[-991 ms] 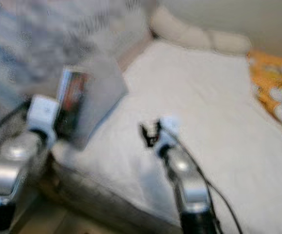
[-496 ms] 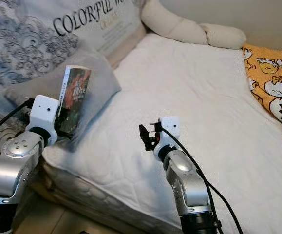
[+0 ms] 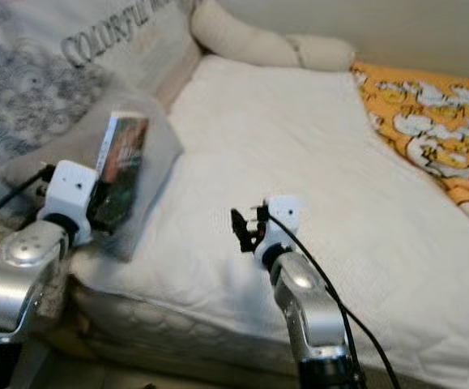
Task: Clean up the room
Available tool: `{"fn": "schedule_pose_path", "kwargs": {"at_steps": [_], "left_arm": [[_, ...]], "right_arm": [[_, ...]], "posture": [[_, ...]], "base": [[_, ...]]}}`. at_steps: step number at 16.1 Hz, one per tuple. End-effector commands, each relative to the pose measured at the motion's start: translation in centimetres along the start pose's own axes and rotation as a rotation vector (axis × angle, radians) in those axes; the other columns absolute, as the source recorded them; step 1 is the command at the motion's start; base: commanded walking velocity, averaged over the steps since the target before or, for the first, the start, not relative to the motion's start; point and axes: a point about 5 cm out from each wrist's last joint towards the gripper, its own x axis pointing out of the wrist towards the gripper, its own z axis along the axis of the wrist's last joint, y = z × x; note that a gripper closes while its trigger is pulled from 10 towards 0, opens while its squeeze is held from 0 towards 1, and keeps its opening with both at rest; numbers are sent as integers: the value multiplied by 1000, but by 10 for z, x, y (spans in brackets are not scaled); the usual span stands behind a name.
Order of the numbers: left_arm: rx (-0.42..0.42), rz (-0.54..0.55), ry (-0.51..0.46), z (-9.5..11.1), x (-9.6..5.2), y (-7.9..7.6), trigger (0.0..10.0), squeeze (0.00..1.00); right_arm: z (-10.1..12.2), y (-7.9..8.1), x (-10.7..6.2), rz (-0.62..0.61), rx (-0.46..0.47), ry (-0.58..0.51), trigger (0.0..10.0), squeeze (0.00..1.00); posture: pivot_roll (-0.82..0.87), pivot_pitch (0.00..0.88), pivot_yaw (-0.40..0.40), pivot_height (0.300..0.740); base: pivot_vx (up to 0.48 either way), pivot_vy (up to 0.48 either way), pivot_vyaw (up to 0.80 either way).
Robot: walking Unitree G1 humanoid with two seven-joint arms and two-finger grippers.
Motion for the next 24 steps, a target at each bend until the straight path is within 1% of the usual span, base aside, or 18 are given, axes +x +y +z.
{"fn": "schedule_pose_path", "kwargs": {"at_steps": [1,2,3,4,7,8,10,13,14,16,20,24], "left_arm": [[10,-9,-54,11,0,-3,10000,0],[7,-8,-59,11,0,-3,10000,0],[-15,3,-65,12,0,-1,10000,0],[-13,6,-69,12,0,0,10000,0],[17,18,-74,11,0,0,10000,0],[29,33,-100,13,0,1,10000,0],[-15,12,-123,16,0,3,10000,0],[-38,-44,-156,21,-2,1,10000,0],[-61,-54,-163,23,-2,0,10000,0],[-64,-54,-167,23,-1,0,10000,0],[-82,-16,-142,18,-1,5,10000,0],[-78,13,-120,13,0,11,10000,0]], "right_arm": [[2,-9,-2,-36,-2,-5,10000,0],[3,-9,-2,-37,0,-6,10000,0],[3,-8,-2,-38,3,-6,10000,0],[3,-8,-2,-39,4,-7,10000,0],[2,-8,-2,-42,11,-4,10000,0],[2,-9,-2,-43,13,-4,10000,0],[3,-9,-2,-42,17,-8,10000,0],[4,-8,-1,-33,29,-9,10000,0],[4,-7,-1,-29,33,-5,10000,0],[4,-7,-1,-29,30,-4,10000,0],[9,-13,-1,-33,4,-15,10000,0],[13,-15,-1,-28,-11,-18,10000,0]], "posture": [[-17,0,-18,740],[-17,0,-17,740],[-18,0,-14,740],[-17,0,-13,740],[-16,0,-13,740],[-13,0,-12,740],[-12,0,-10,740],[-10,0,-8,740],[-8,0,-9,740],[-12,0,-8,740],[-33,0,0,740],[-37,0,-3,740]], "base": [[0,-480,0],[0,0,0],[0,0,0],[0,0,0],[0,0,0],[0,0,0],[0,0,0],[0,0,0],[0,0,0],[255,0,-766],[270,0,0],[270,0,0]]}}
